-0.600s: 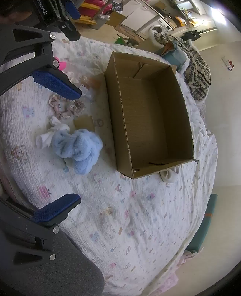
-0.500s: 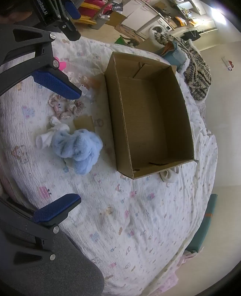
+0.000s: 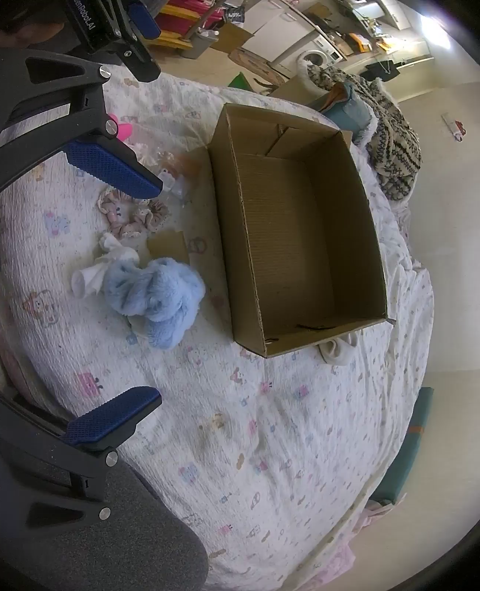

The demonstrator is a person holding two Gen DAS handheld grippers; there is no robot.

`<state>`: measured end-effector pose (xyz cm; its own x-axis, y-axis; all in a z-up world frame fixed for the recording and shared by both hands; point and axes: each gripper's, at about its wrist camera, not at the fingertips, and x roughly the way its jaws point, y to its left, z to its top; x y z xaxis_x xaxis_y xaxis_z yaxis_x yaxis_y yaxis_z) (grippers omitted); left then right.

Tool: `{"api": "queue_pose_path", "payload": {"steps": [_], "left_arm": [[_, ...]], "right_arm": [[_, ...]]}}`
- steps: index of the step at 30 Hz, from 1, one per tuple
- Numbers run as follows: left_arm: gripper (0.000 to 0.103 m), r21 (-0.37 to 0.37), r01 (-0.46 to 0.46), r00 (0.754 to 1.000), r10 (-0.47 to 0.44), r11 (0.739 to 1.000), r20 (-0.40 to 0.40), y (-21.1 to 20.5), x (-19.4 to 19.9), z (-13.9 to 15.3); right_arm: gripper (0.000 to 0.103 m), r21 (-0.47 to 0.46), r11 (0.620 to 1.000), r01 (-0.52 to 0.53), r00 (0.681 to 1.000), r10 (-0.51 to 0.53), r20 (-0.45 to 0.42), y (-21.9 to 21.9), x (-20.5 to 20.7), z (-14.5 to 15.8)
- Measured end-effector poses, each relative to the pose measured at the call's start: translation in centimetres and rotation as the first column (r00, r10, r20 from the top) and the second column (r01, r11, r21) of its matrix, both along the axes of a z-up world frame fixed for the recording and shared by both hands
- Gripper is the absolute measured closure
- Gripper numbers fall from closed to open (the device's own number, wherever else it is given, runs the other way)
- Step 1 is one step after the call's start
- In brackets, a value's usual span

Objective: Organize soft objects

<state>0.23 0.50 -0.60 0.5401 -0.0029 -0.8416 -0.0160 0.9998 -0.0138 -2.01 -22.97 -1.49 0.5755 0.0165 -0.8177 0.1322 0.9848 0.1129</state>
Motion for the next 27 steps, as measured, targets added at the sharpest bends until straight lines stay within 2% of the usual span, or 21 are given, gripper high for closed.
{"api": "queue_pose_path", "payload": {"steps": [20, 22, 25, 27], "left_arm": [[0.0, 0.001, 0.0, 1.0, 0.0, 1.0, -0.001, 0.0, 0.0, 0.0], [0.0, 0.002, -0.001, 1.0, 0.001, 1.0, -0.004, 0.0, 0.0, 0.0], [0.0, -0.001, -0.007, 1.0, 0.007, 1.0, -0.011, 0.2, 0.0, -0.1], [0.0, -0.002, -0.01, 1.0, 0.01, 1.0, -0.016, 0.2, 0.1, -0.1]], "right_arm": [[0.0, 0.008, 1.0, 0.004, 1.0, -0.004, -0.005, -0.1, 0.1, 0.0], [0.0, 0.038, 0.999, 0.011, 1.0, -0.01, -0.022, -0.5, 0.4, 0.0], [0.0, 0.132, 0.991, 0.035, 0.997, -0.026, -0.07, -2.4, 1.7, -0.1], [0.0, 0.178, 0.982, 0.062, 0.989, -0.037, -0.14, -4.0, 3.2, -0.8]]}}
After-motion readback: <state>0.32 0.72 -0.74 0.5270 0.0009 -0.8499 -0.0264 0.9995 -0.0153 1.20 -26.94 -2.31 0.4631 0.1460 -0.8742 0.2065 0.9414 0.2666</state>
